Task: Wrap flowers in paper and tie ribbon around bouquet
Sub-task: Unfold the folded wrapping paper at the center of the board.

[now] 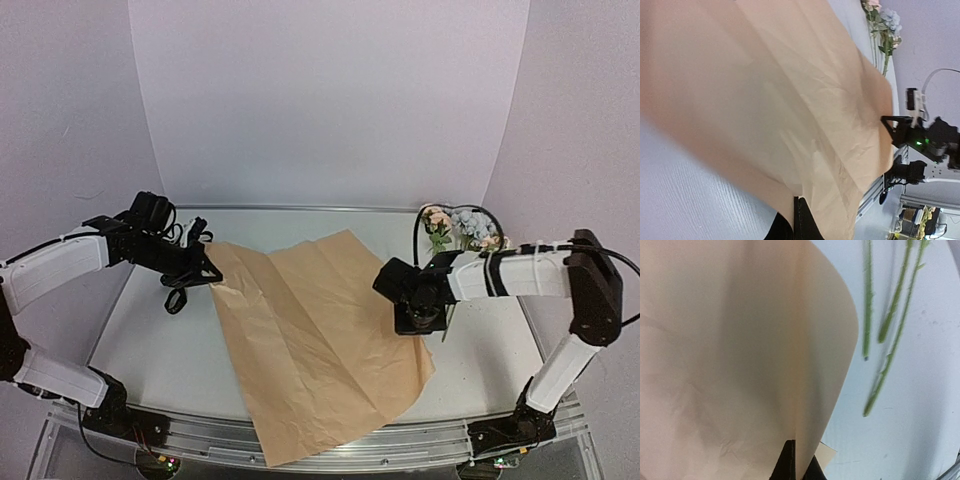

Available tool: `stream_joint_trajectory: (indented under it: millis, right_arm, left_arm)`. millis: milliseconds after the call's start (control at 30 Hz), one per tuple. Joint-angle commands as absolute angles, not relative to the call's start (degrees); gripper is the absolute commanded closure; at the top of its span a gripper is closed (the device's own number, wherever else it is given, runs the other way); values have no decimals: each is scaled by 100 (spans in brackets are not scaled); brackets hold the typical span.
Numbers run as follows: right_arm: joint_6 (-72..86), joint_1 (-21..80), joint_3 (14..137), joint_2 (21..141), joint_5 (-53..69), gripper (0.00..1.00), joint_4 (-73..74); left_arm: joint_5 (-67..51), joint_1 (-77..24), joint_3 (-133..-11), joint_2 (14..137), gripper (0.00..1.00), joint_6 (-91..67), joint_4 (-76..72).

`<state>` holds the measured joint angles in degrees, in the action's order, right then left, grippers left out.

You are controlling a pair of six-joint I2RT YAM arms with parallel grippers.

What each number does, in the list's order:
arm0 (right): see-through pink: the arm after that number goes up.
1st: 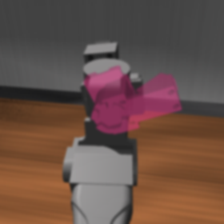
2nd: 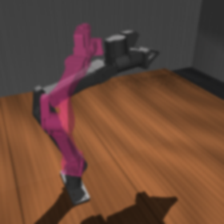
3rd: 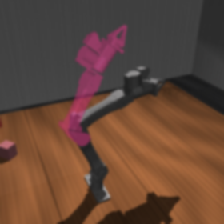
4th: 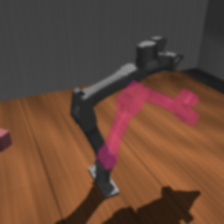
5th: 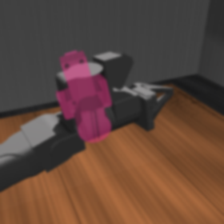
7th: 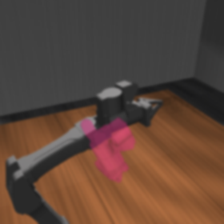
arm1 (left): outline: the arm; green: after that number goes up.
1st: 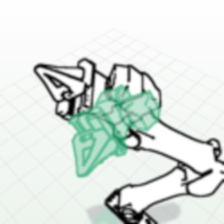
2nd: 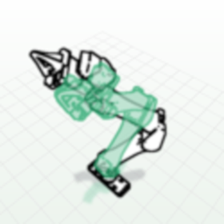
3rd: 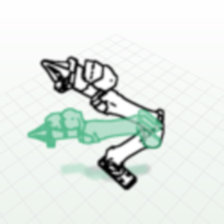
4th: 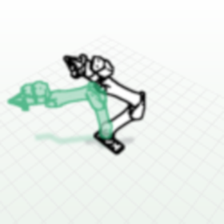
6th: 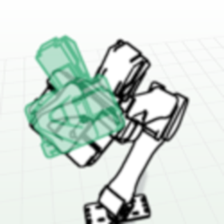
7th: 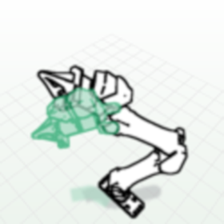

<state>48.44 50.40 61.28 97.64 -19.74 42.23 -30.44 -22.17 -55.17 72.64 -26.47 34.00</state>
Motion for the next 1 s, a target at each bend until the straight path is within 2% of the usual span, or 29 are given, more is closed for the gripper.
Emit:
stream_joint_trajectory:
  millis: [0, 333, 467, 700, 833, 900, 967]
  right_arm:
    - [5021, 5009, 5943, 8927, -2828, 100, 4471]
    - [5186, 4987, 5685, 8972, -2645, 99, 4482]
    - [5276, 4984, 5678, 9074, -2377, 94, 4466]
    - [5646, 5187, 5409, 9015, -1449, 96, 4237]
    - [5733, 5411, 5464, 9109, -1424, 86, 4242]
    - [5739, 5411, 5453, 9112, -1473, 75, 4249]
    - [5712, 5407, 5437, 9052, -1485, 60, 4251]
  left_arm:
    - [-2325, -2199, -5906, 7955, 100, -2902, 3239]
    - [-1764, -1979, -6786, 9971, 100, -3041, 3022]
    - [-1657, -1786, -7041, 10493, 100, -2912, 3089]
    - [-1357, -1726, -8655, 11369, 100, -2366, 3587]
    - [-1625, -1726, -9368, 11912, 100, -2292, 3824]
    - [-1708, -1724, -9277, 11974, 100, -2295, 3760]
    - [-1657, -1723, -9227, 12011, 100, -2234, 3770]
